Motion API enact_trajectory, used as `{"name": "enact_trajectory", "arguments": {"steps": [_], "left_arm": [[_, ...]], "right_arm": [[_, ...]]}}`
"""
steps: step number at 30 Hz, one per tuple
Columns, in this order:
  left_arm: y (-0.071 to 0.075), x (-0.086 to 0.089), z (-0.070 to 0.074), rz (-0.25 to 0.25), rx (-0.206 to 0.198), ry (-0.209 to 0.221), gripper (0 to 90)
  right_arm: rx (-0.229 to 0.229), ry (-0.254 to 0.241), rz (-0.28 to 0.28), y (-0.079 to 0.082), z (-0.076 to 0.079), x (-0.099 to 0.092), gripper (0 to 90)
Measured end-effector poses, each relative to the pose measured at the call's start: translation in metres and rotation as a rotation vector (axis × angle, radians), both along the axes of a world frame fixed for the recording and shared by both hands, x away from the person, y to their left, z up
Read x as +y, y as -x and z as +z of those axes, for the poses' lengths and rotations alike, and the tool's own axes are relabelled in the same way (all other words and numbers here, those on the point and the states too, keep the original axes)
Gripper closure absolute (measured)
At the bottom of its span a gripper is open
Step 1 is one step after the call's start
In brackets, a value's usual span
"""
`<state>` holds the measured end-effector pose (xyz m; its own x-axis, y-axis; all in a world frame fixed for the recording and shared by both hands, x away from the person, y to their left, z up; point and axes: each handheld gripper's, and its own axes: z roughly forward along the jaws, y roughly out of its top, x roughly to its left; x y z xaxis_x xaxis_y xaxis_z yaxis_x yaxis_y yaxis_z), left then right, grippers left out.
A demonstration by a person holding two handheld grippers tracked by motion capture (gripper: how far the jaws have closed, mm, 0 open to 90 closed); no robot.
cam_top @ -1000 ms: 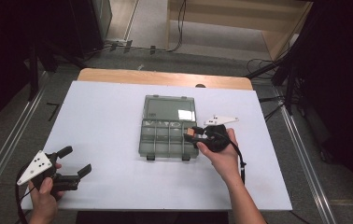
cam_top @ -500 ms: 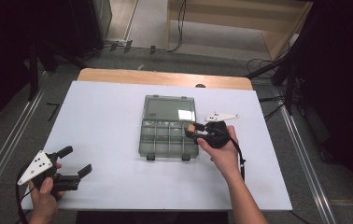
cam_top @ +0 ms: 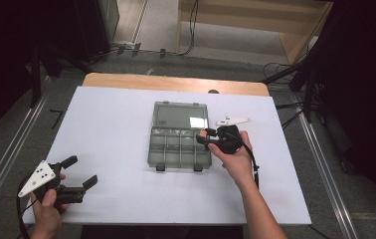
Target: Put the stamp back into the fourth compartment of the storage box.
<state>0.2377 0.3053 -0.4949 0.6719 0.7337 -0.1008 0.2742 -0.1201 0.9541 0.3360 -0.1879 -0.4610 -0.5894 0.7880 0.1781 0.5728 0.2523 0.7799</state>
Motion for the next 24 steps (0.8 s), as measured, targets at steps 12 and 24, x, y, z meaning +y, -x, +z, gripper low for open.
{"name": "enact_trajectory", "arguments": {"steps": [12,24], "left_arm": [[0.0,0.0,0.0,0.0,0.0,-0.001,0.0],[0.0,-0.001,0.0,-0.007,0.004,-0.001,0.0]], "right_arm": [[0.013,0.004,-0.005,-0.008,-0.009,0.002,47.9],[0.025,0.035,-0.025,-0.016,-0.018,0.001,47.7]]}}
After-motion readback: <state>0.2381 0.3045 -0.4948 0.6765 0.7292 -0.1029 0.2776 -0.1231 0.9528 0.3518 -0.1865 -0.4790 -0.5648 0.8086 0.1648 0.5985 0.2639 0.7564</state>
